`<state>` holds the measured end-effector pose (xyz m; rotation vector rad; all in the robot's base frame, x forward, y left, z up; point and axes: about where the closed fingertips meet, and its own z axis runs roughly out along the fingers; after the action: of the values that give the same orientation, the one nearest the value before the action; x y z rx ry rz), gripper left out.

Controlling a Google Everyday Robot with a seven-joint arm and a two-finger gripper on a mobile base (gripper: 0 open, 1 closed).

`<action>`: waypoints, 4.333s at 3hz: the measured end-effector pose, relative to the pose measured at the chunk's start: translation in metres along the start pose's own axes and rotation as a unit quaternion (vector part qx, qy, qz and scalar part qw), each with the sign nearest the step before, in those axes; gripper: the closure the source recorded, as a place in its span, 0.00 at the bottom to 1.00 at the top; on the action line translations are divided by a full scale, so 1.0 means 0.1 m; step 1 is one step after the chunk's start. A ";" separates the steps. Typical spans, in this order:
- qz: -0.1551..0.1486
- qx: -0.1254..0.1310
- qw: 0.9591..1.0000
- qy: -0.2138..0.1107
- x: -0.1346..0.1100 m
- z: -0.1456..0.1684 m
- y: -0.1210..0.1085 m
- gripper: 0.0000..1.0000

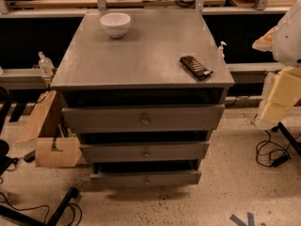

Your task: Open bottom drawer

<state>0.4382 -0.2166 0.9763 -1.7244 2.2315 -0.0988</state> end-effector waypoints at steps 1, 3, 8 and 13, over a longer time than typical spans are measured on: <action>0.000 0.000 1.000 0.000 0.00 0.00 0.00 0.00; -0.019 -0.018 0.999 -0.019 0.11 0.84 0.02 0.00; -0.097 0.031 0.993 -0.066 0.27 2.70 0.18 0.00; -0.120 0.023 0.987 -0.104 0.78 5.06 0.66 0.00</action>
Offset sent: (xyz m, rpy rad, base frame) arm 0.0374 0.0046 -0.1522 0.1018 0.0417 0.0701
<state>0.5065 -0.2030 0.4651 -1.8787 1.8549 -0.0220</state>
